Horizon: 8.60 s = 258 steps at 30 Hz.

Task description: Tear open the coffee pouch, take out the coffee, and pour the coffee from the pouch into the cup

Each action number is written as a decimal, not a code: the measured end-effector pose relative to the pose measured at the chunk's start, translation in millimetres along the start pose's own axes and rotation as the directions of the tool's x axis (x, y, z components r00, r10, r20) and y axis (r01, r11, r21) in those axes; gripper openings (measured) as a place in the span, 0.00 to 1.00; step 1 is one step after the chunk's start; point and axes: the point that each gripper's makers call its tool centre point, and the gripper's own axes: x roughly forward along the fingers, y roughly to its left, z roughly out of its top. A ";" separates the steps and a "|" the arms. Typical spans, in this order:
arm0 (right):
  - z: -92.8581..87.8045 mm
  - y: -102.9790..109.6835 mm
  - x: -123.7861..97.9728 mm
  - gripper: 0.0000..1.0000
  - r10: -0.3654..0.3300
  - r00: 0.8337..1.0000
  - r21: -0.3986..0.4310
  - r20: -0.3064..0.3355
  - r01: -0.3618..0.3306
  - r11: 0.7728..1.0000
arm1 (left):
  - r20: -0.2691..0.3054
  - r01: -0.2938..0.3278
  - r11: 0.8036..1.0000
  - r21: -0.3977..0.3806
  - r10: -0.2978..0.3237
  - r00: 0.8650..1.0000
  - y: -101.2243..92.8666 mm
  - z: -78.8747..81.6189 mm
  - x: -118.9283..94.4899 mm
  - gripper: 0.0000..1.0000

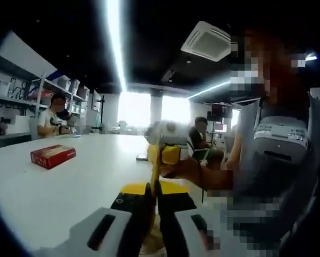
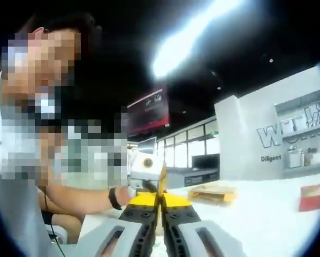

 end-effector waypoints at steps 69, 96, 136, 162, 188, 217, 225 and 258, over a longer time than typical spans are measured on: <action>-7.0 -0.9 13.6 0.11 0.036 0.998 0.067 0.043 -0.038 0.997 | -0.047 0.003 1.000 0.023 -0.002 0.999 -0.8 2.6 1.1 0.05; -4.3 -7.6 4.3 0.03 -0.007 0.997 0.072 0.081 0.001 0.997 | -0.017 -0.017 1.000 0.011 0.017 1.000 2.6 -5.4 -2.2 0.08; -3.8 -6.9 6.2 0.03 -0.013 0.995 0.084 0.098 0.004 0.996 | -0.012 -0.058 0.998 0.015 0.058 0.998 9.0 -12.9 -16.2 0.39; -9.1 -8.1 7.7 0.03 -0.012 0.995 0.093 0.094 0.003 0.996 | -0.094 -0.062 0.998 0.019 0.064 0.994 8.0 -22.5 -17.4 0.01; -7.6 -2.3 10.5 0.02 -0.006 0.996 0.086 0.086 -0.001 0.996 | -0.048 -0.053 0.998 0.040 0.055 0.997 5.3 -4.1 -3.8 0.20; -3.2 -2.6 7.2 0.03 -0.036 0.998 0.068 0.055 0.032 0.997 | -0.137 0.090 0.995 0.041 -0.083 0.987 1.5 0.4 2.0 0.04; -2.3 -2.3 2.1 0.11 -0.031 0.998 0.067 0.048 0.027 0.997 | -0.099 0.029 0.998 0.058 -0.024 0.995 0.5 0.2 6.4 0.04; 30.4 -6.5 -3.0 0.02 -0.013 0.994 0.046 0.104 0.008 0.999 | -0.121 0.070 0.997 0.025 -0.066 0.990 -6.3 -11.2 3.6 0.04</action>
